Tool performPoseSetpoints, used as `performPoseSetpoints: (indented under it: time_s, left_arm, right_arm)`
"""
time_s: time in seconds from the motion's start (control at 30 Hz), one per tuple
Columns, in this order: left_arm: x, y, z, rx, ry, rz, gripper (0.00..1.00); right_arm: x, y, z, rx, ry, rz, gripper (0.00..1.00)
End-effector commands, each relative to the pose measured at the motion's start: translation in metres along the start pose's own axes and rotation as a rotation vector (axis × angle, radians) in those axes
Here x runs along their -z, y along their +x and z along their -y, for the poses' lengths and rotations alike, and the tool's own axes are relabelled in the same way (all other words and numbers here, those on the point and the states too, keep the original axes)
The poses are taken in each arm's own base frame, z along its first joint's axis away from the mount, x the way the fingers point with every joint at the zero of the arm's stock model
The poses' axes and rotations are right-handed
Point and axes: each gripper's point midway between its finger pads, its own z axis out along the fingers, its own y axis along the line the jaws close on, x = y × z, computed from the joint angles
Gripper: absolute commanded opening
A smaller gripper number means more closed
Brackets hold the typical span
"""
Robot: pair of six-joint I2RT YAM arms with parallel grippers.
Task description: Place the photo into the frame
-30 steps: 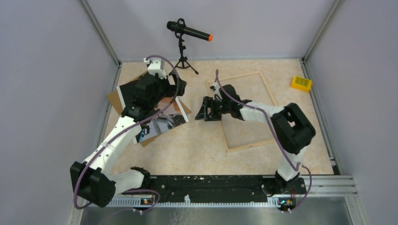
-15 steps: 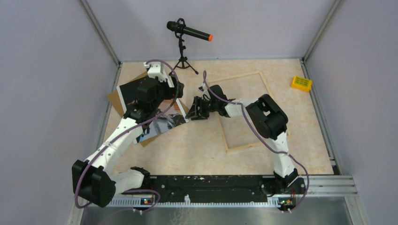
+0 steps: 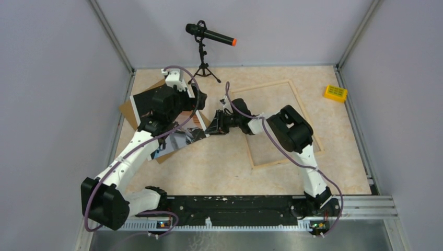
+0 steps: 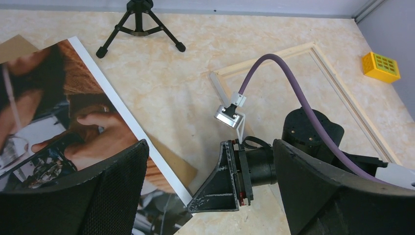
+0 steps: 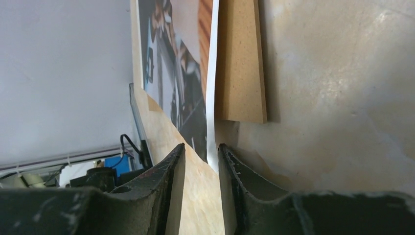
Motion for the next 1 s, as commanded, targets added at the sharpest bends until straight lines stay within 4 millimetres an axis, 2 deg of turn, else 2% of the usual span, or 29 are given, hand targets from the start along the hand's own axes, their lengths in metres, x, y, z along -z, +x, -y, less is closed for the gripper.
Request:
performPoseSetpoints:
  time_s: [0.0,0.3,0.43,0.53,0.63,0.67,0.73,0.8,0.87,0.9,0.97]
  left_arm:
    - [0.000,-0.021,0.014,0.013,0.070,0.053,0.99]
    - [0.000,-0.024,0.012,0.023,0.080,0.052,0.99]
    - [-0.001,-0.024,0.007,0.038,0.072,0.050,0.99]
    - [0.001,-0.026,0.006,0.039,0.066,0.056,0.99]
    - [0.003,-0.030,0.004,0.035,0.051,0.067,0.99]
    - [0.003,-0.031,0.003,0.036,0.047,0.070,0.99]
    - [0.005,-0.030,0.003,0.041,0.040,0.059,0.99]
    - [0.007,-0.031,0.003,0.044,0.042,0.056,0.99]
    - [0.008,-0.032,0.003,0.041,0.036,0.059,0.99]
    - [0.008,-0.032,0.003,0.041,0.032,0.057,0.99]
    - [0.008,-0.033,0.005,0.046,0.033,0.050,0.99]
  right_arm:
    - [-0.008,-0.004,-0.011,0.003,-0.062,0.025,0.29]
    - [-0.010,-0.006,0.000,-0.021,-0.004,0.044,0.12]
    - [-0.002,-0.011,-0.016,0.029,0.006,0.043,0.01]
    - [0.019,-0.015,-0.043,0.098,0.012,0.031,0.00]
    - [0.062,-0.016,-0.067,0.173,0.034,0.031,0.00]
    - [0.086,-0.022,-0.077,0.205,0.040,0.048,0.00]
    - [0.127,-0.020,-0.083,0.213,0.035,0.040,0.00]
    - [0.171,-0.021,-0.074,0.211,0.114,0.061,0.00]
    - [0.224,-0.024,-0.050,0.207,0.335,0.091,0.00]
    - [0.255,-0.028,-0.040,0.263,0.463,0.107,0.00]
    - [0.312,-0.032,-0.030,0.317,0.717,0.158,0.00]
